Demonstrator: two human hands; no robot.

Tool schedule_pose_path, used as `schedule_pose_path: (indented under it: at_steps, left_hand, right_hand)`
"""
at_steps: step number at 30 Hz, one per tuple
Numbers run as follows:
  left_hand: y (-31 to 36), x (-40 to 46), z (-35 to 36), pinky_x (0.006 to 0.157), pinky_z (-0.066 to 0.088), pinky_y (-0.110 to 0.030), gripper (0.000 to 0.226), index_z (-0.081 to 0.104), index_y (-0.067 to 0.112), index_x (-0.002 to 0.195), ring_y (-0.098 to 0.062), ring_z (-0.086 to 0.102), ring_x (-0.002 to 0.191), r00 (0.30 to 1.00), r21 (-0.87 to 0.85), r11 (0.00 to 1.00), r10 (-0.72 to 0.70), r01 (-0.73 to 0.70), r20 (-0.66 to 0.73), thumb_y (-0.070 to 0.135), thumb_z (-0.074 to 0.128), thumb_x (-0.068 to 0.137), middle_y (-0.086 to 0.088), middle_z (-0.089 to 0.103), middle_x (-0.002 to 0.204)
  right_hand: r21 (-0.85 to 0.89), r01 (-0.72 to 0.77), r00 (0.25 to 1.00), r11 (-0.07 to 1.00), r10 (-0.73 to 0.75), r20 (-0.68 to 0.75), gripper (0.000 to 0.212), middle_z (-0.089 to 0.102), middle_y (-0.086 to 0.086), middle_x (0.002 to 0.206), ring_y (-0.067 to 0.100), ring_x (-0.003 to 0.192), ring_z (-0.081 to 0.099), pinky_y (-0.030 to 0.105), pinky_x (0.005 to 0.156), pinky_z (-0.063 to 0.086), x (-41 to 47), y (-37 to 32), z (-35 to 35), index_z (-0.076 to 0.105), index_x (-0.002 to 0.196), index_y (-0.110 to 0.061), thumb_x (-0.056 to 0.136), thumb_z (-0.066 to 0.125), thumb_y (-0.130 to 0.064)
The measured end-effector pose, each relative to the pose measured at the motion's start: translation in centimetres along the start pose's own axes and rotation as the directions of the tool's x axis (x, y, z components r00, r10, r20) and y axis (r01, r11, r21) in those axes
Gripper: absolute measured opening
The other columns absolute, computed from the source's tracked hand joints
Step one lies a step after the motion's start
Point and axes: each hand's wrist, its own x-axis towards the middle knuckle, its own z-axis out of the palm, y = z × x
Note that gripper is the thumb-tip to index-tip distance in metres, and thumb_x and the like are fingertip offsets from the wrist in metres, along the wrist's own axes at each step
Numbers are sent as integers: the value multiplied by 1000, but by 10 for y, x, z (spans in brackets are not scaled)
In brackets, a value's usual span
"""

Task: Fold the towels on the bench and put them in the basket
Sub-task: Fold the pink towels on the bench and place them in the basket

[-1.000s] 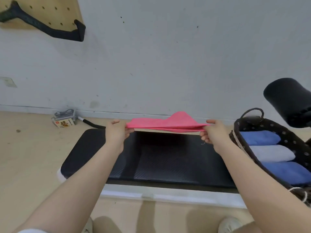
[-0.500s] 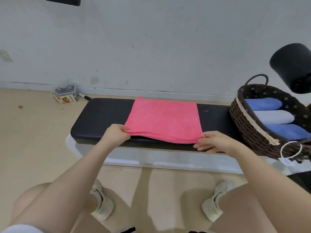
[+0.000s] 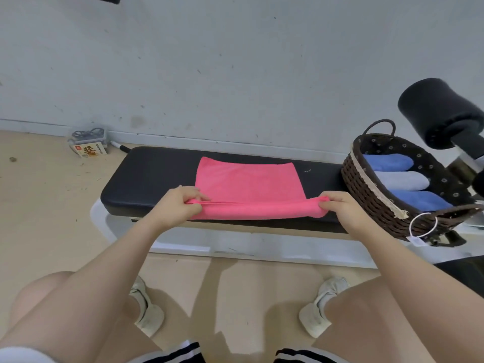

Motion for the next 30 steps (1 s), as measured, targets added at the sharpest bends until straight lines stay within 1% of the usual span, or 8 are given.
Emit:
schedule_pose_path:
  at_steps: [2, 4, 9, 12, 18, 21, 24, 30]
  left_hand:
    - [5, 1, 2, 63, 31, -29, 24, 44, 3, 62, -16, 37, 65, 1000, -118, 993, -19, 19, 1, 27, 43, 61, -4, 42, 67]
    - [6, 4, 2, 56, 24, -29, 19, 40, 4, 63, -17, 29, 59, 1000, -177, 984, -26, 22, -18, 22, 42, 65, -3, 33, 62]
    - [-1, 30, 2, 75, 46, -37, 12, 62, 8, 91, -17, 58, 79, 988, -427, 900, -131, 87, -76, 17, 54, 91, -2, 63, 87]
    - [1, 53, 2, 84, 50, -38, 13, 66, 18, 94, -19, 63, 92, 972, -554, 826, -201, 103, -118, 20, 53, 94, -2, 68, 98]
    - [-3, 101, 5, 88, 49, -38, 19, 67, 17, 94, -22, 63, 95, 934, -683, 704, -344, 193, -91, 25, 50, 96, -6, 68, 101]
    - [-9, 124, 11, 80, 43, -37, 24, 60, 12, 88, -23, 56, 85, 906, -566, 788, -394, 244, -157, 30, 46, 95, -8, 61, 91]
    - [-12, 142, 19, 61, 34, -31, 25, 46, 12, 78, -18, 43, 67, 898, -255, 910, -383, 326, -218, 27, 38, 96, -6, 46, 74]
    - [-15, 155, 26, 56, 31, -32, 34, 35, 12, 67, -23, 44, 66, 879, 153, 907, -321, 393, -352, 26, 31, 98, -3, 45, 68]
  right_hand:
    - [57, -8, 1000, 998, 7, 27, 20, 40, 12, 68, 22, 66, 37, 32, 61, 28, 5, -5, 1, 47, 67, 0, 87, 46, -4]
    - [83, -40, 999, 996, 38, 26, 22, 44, 11, 70, 21, 67, 41, 31, 60, 30, 15, -2, 4, 51, 72, 0, 92, 42, -1]
    - [150, -105, 991, 983, 116, -69, 21, 54, 7, 77, 20, 75, 49, 34, 72, 37, 43, 8, 12, 56, 81, -1, 95, 42, -7]
    - [60, -72, 979, 996, 82, -185, 22, 54, 5, 73, 20, 73, 47, 34, 70, 34, 68, 11, 13, 53, 71, -5, 92, 46, -9]
    - [-78, -121, 952, 990, 93, -292, 20, 51, 5, 73, 17, 68, 42, 30, 58, 30, 117, 13, 20, 56, 82, 1, 91, 44, -12]
    - [-218, -184, 949, 958, 116, -293, 20, 51, 0, 74, 18, 72, 46, 30, 57, 32, 133, 19, 26, 53, 83, -6, 94, 40, -16]
    - [-355, -222, 938, 908, 100, -331, 21, 57, 4, 87, 23, 82, 52, 33, 68, 39, 143, 22, 31, 56, 94, -8, 95, 38, -20]
    - [-492, -277, 932, 825, 105, -348, 26, 61, 9, 96, 31, 87, 55, 33, 68, 39, 156, 30, 35, 56, 95, -9, 97, 36, -26]
